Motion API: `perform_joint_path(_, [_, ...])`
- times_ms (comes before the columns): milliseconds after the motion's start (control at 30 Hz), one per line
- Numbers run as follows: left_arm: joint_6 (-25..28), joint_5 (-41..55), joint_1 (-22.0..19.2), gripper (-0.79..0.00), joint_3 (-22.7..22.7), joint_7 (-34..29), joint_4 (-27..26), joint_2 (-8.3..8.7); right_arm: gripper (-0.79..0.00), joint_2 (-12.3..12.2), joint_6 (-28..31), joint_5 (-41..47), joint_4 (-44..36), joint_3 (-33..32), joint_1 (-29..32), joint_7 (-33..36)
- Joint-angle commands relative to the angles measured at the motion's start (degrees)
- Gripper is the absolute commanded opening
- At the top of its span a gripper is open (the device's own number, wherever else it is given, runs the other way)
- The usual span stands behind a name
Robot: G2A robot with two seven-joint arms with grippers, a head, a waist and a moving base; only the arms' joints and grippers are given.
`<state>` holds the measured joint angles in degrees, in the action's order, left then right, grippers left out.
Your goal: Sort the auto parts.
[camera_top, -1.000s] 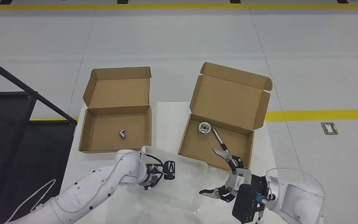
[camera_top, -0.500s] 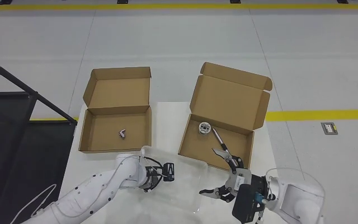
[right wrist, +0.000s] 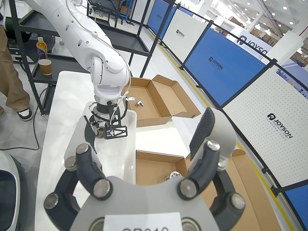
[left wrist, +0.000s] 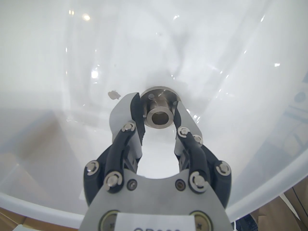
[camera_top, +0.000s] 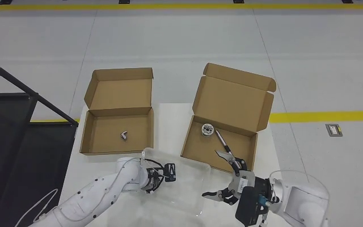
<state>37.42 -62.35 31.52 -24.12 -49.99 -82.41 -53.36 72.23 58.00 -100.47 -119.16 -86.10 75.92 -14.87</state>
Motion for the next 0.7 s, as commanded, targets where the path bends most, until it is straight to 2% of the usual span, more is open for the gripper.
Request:
perform_joint_path(0, [0.14, -0.18, 0.28, -0.474, -0.26, 0.22, 0.20, -0.07, 0.000, 0.00, 0.00, -0.01, 0.00, 0.00, 0.00, -0.01])
perform_joint_path(33, [0.14, -0.26, 0.40, -0.499, -0.44, 0.31, 0.29, -0.11, 0.000, 0.00, 0.00, -0.01, 0.00, 0.00, 0.00, -0.01])
perform_joint_path(67, [0.25, -0.40, 0.52, -0.573, -0.59, 0.40, 0.30, -0.14, 0.000, 0.00, 0.00, -0.01, 0.00, 0.00, 0.00, -0.01])
perform_joint_path(100, [0.29, -0.51, 0.64, -0.662, -0.79, 0.54, 0.36, -0.15, 0.000, 0.00, 0.00, -0.01, 0.00, 0.00, 0.00, -0.01])
perform_joint_path(133, [0.34, -0.61, 0.75, -0.785, -1.03, 0.67, 0.39, -0.15, 0.000, 0.00, 0.00, -0.01, 0.00, 0.00, 0.00, -0.01])
perform_joint_path(400, [0.86, 0.41, 1.81, -0.785, -5.05, -0.43, -3.00, 1.05, 0.000, 0.00, 0.00, -0.01, 0.00, 0.00, 0.00, -0.01])
perform_joint_path(533, [-0.43, 0.88, 3.17, -0.785, -9.40, -1.07, -7.49, 2.75, 0.000, 0.00, 0.00, -0.01, 0.00, 0.00, 0.00, -0.01])
perform_joint_path(667, [-2.62, 0.97, 6.15, -0.785, -15.85, -0.96, -14.24, 5.22, 0.000, 0.00, 0.00, -0.01, 0.00, 0.00, 0.00, -0.01])
